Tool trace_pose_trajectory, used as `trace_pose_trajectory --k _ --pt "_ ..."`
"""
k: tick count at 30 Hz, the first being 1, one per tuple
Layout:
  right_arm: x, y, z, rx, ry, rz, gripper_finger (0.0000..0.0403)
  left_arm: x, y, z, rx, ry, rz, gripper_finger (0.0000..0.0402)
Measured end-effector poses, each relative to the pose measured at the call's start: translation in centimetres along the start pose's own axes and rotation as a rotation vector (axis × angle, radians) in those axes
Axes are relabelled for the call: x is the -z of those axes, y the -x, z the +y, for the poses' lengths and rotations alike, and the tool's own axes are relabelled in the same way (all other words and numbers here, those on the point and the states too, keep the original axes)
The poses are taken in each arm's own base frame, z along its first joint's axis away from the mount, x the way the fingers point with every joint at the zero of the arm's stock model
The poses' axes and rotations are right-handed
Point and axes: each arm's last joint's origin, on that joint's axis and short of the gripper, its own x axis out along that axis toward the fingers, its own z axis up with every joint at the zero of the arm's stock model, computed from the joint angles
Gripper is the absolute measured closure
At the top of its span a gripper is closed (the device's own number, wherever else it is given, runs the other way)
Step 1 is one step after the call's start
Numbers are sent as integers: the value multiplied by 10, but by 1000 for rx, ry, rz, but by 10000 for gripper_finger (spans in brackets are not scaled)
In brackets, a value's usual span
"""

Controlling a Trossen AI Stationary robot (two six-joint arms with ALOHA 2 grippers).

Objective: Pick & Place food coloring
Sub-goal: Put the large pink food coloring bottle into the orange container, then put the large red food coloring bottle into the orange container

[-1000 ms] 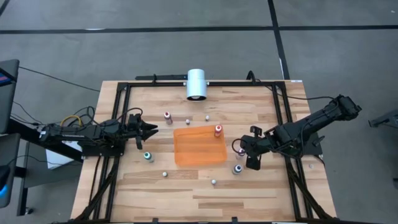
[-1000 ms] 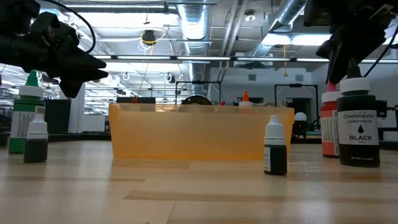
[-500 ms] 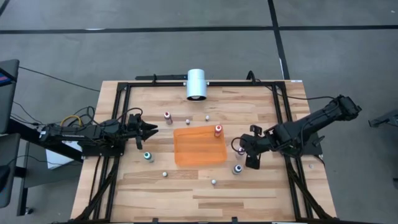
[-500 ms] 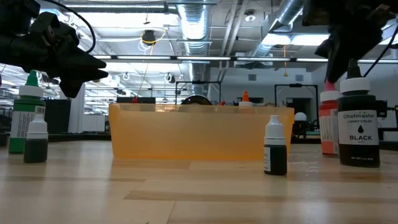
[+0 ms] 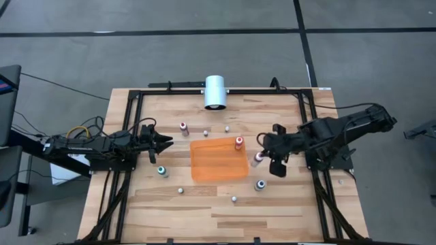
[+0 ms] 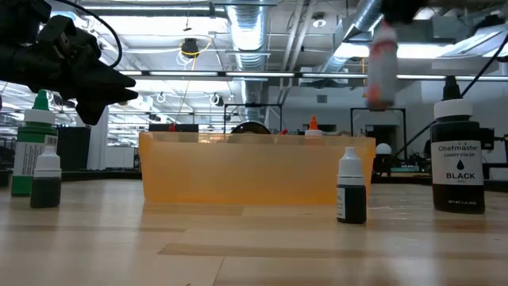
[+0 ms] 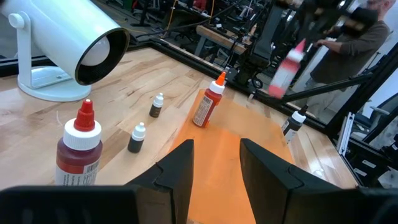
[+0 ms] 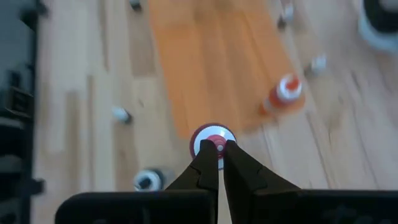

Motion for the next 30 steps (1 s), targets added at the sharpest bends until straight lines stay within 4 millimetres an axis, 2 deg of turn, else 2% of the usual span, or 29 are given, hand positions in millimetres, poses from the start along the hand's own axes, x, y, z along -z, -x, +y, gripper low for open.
trace_pose_trajectory --k 7,13,19,30 --pt "-25 30 4 -61 -22 -159 402 0 0 0 0 0 0 280" --pt "-29 33 5 -73 -19 -193 399 0 0 0 0 0 0 280" --pt "-30 28 7 -69 -17 -183 400 0 0 0 0 0 0 280" --pt "-37 -2 10 -24 27 -104 402 0 0 0 0 0 0 280"
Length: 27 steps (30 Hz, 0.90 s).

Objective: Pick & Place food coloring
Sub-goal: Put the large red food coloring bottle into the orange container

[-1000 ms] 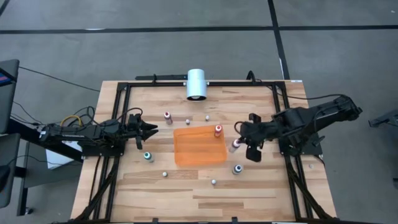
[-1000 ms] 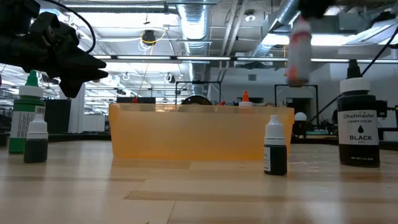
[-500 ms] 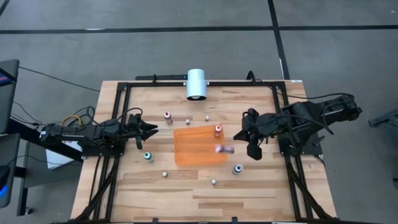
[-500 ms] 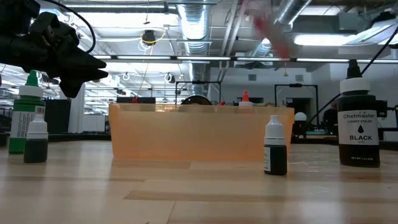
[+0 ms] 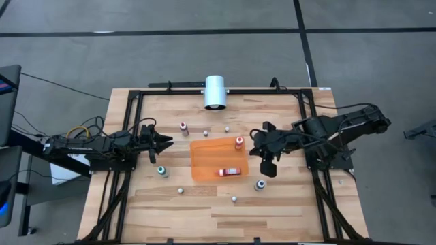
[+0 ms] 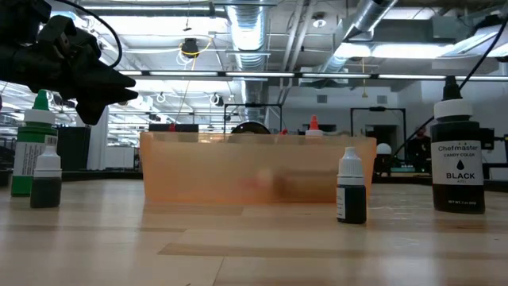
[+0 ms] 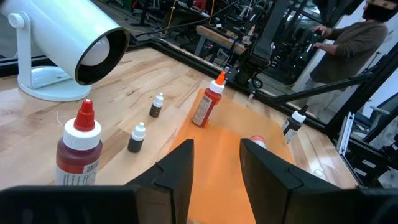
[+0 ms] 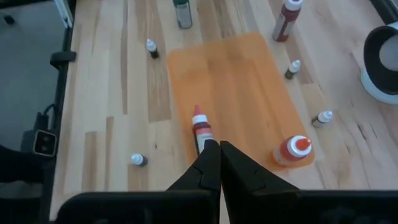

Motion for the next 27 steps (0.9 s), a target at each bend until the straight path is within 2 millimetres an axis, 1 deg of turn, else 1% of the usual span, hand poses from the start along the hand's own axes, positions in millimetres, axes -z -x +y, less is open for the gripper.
trace_pose_trajectory --k 27 --pt "-1 -4 1 -3 2 0 403 0 0 0 0 0 0 280"
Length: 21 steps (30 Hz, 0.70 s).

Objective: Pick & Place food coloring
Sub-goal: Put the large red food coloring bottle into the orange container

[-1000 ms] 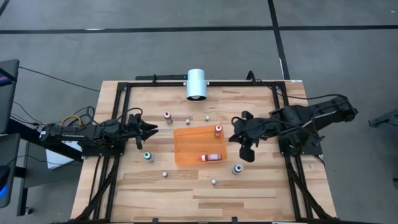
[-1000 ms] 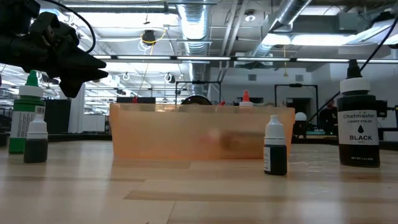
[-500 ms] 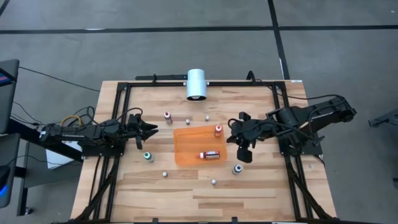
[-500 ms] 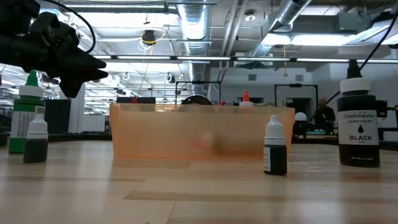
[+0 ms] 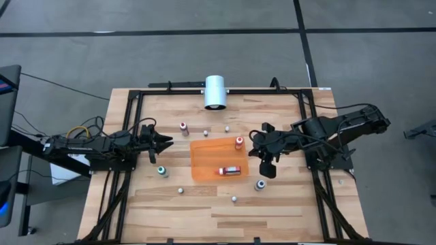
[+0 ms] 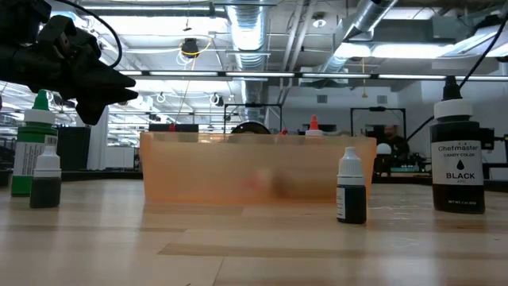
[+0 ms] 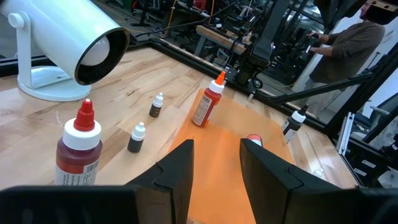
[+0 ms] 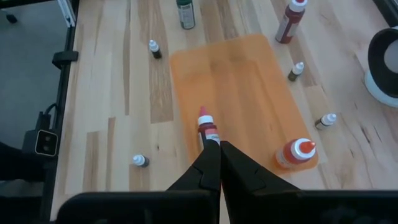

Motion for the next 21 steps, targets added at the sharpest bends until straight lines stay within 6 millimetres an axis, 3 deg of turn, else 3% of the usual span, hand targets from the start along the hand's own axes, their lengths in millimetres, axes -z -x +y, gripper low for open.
trace_pose_trajectory --k 8,21 --pt "12 -11 4 3 23 45 403 0 0 0 0 0 0 280" --pt "53 -40 17 75 -17 123 403 0 0 0 0 0 0 280"
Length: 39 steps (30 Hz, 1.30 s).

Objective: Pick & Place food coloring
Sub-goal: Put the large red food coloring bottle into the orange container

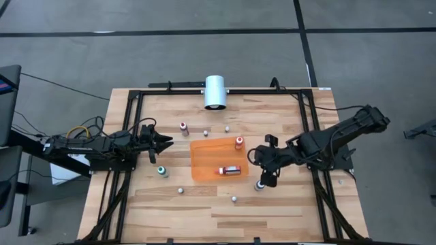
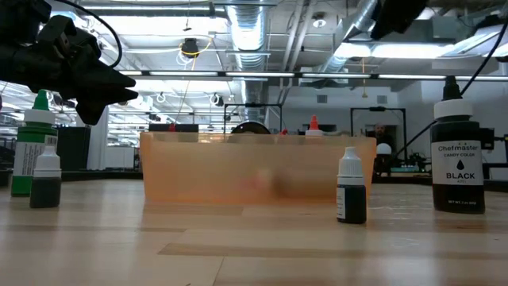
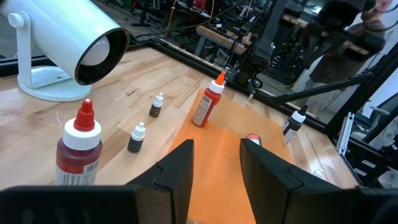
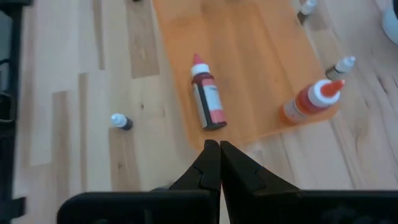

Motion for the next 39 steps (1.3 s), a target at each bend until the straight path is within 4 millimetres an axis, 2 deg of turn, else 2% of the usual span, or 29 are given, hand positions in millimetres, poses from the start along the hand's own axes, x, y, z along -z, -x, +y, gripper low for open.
trace_pose_trajectory --k 7,11,27,39 --pt "16 -10 6 64 -38 1 403 0 0 0 0 0 0 280" --pt "28 -7 3 76 -73 -21 403 0 0 0 0 0 0 280" --pt "80 23 -36 -19 -210 -268 403 -1 0 0 -7 1 -9 280" --pt "121 18 -58 -111 -299 -465 403 -6 0 -1 -36 16 -85 280"
